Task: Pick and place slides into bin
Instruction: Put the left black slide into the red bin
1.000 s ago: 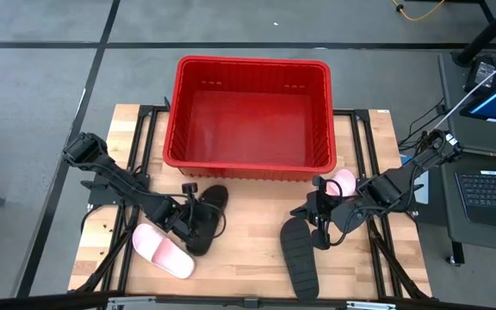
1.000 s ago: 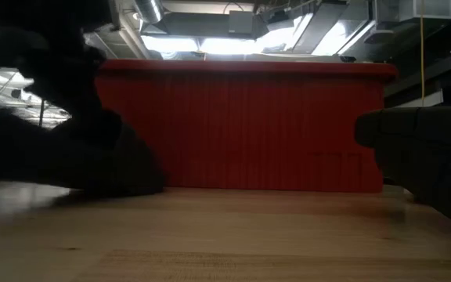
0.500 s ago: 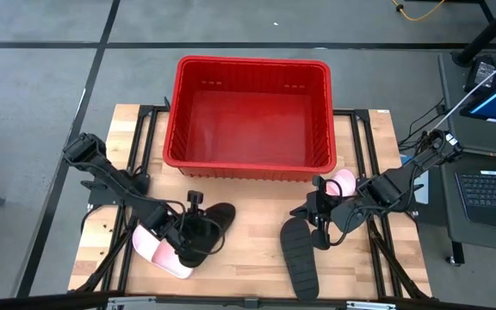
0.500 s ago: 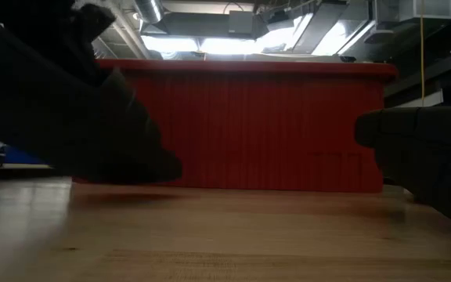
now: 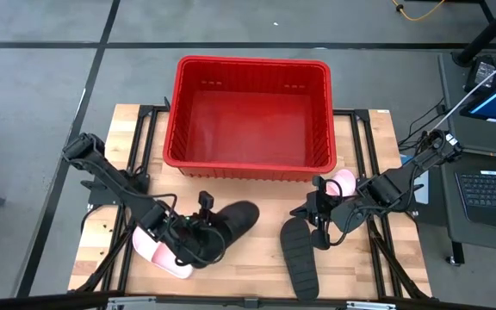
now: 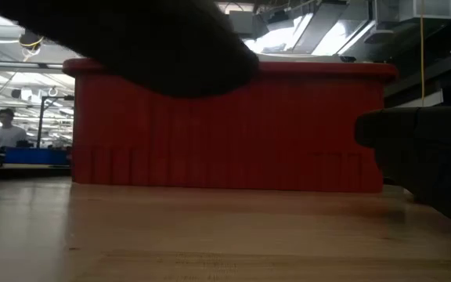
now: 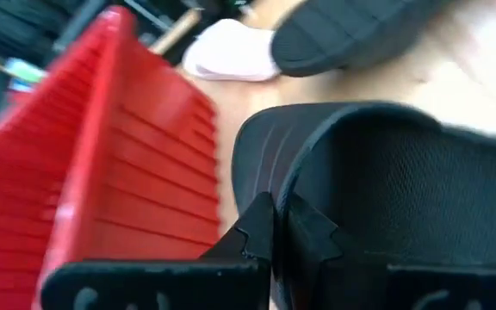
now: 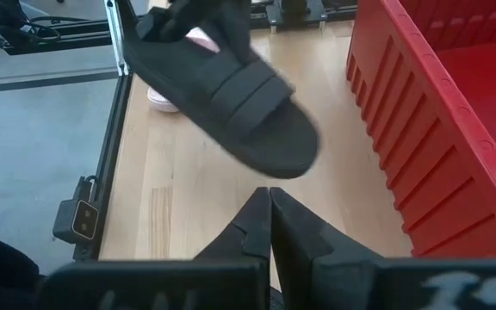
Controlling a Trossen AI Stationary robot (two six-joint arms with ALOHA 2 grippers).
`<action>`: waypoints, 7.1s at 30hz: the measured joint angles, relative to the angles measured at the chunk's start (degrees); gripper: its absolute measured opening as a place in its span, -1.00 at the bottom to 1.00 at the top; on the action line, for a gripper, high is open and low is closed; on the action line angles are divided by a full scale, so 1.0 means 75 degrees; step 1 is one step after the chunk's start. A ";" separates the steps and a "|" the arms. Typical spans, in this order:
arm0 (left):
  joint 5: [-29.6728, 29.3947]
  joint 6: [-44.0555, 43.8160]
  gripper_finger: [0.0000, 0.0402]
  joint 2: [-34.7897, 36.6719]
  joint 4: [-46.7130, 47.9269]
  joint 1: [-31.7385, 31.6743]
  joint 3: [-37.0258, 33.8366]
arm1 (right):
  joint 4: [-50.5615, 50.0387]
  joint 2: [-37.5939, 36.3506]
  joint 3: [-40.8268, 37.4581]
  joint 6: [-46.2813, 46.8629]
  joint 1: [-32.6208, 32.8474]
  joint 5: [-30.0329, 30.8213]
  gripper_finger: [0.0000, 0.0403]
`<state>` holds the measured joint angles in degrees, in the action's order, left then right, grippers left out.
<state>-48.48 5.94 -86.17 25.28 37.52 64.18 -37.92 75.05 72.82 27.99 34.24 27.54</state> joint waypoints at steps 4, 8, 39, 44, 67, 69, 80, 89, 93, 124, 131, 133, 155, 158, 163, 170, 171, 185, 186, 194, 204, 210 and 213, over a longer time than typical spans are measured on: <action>-0.0228 0.0496 -0.97 0.0000 -0.0037 -0.0090 0.0407 | -0.0001 0.0000 0.0000 -0.0003 0.0000 0.0001 -0.94; -0.0409 0.1329 -0.97 0.0000 -0.0026 -0.0193 0.0816 | -0.0002 0.0000 0.0000 -0.0003 0.0000 -0.0001 -0.94; -0.2635 0.3208 -0.97 0.0000 -0.0213 -0.1455 0.2102 | 0.1393 0.0000 0.0003 -0.1444 0.0069 0.0002 -0.94; -0.2974 0.3416 -0.97 0.0000 -0.0215 -0.1740 0.2102 | 0.2038 0.0003 0.0003 -0.2215 -0.0127 0.0298 -0.94; -0.1837 0.4981 -0.97 0.0551 -0.0414 -0.4294 0.2102 | 0.3787 -0.0134 0.0006 -0.6505 -0.2646 0.0535 -0.94; -0.1675 0.5149 -0.97 0.0562 -0.0486 -0.4575 0.2102 | 0.3795 -0.0134 0.0006 -0.6667 -0.2902 0.0529 -0.94; -0.0958 0.5320 -0.97 0.0562 -0.0632 -0.5711 0.2102 | 0.3616 -0.0712 0.0006 -0.6801 -0.3788 0.0508 -0.97; -0.0479 0.4913 -0.97 0.0562 -0.0632 -0.6292 0.2102 | 0.3088 -0.0871 0.0006 -0.6806 -0.4290 -0.0644 -0.95; -0.0031 0.4885 -0.97 0.0562 -0.0632 -0.6572 0.2102 | 0.3003 -0.0868 0.0006 -0.6802 -0.4582 -0.0947 -0.98; 0.2076 0.5086 -0.98 -0.1550 -0.4126 -0.8063 0.2102 | 0.2910 -0.0863 0.0006 -0.6140 -0.5444 -0.0972 -0.93; 0.2142 0.5072 -0.98 -0.2227 -0.4698 -0.8073 0.2102 | 0.2904 -0.0863 0.0006 -0.6128 -0.5444 -0.0972 -0.98; 0.2209 0.4913 -0.98 -0.2352 -0.4819 -0.8073 0.2102 | 0.2904 -0.0863 0.0006 -0.5984 -0.5444 -0.0971 -0.96; 0.2698 0.4170 -0.98 -0.2806 -0.4835 -0.8320 0.2102 | 0.2510 -0.0857 0.0003 -0.4765 -0.5438 -0.0969 -0.98; 0.2700 0.4170 -0.98 -0.2938 -0.4826 -0.8326 0.2102 | 0.2507 -0.0857 0.0003 -0.4766 -0.5438 -0.0969 -0.95; 0.2699 0.4192 -0.98 -0.3187 -0.5049 -0.8326 0.2102 | 0.2491 -0.0857 0.0003 -0.4774 -0.5438 -0.0969 -0.97; 0.2640 0.4292 -0.98 -0.3581 -0.5178 -0.8326 0.2102 | 0.2485 -0.0857 0.0003 -0.4774 -0.5438 -0.0969 -0.95; 0.2627 0.4292 -0.98 -0.3634 -0.5181 -0.8326 0.2102 | 0.2488 -0.0857 0.0003 -0.4770 -0.5438 -0.0969 -0.95; 0.2285 0.4095 -0.98 -0.3882 -0.5429 -0.8454 0.2102 | 0.2511 -0.0811 0.0003 -0.4740 -0.5438 -0.0969 -0.98; 0.2291 0.4083 -0.98 -0.3882 -0.5424 -0.8479 0.2102 | 0.2505 -0.0796 0.0000 -0.4705 -0.5438 -0.0969 -0.98; 0.2423 0.3795 -0.98 -0.3882 -0.5208 -0.8571 0.2102 | 0.2502 -0.0397 0.0000 -0.4577 -0.5439 -0.0968 -0.98; 0.2636 0.3544 -0.98 -0.3962 -0.5277 -0.8667 0.2102 | 0.3039 -0.0189 0.0000 -0.4635 -0.5435 -0.0969 -0.98; 0.2659 0.3567 -0.98 -0.4327 -0.5556 -0.8735 0.2102 | 0.3339 -0.0192 0.0000 -0.4895 -0.5372 -0.0965 -0.97; 0.2742 0.3482 -0.98 -0.4489 -0.5670 -0.8705 0.2102 | 0.3344 -0.0192 0.0000 -0.4972 -0.5312 -0.0969 -0.98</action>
<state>-27.91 32.05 -119.84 -17.25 -27.77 79.94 -12.84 73.60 72.82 -9.30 -5.60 20.27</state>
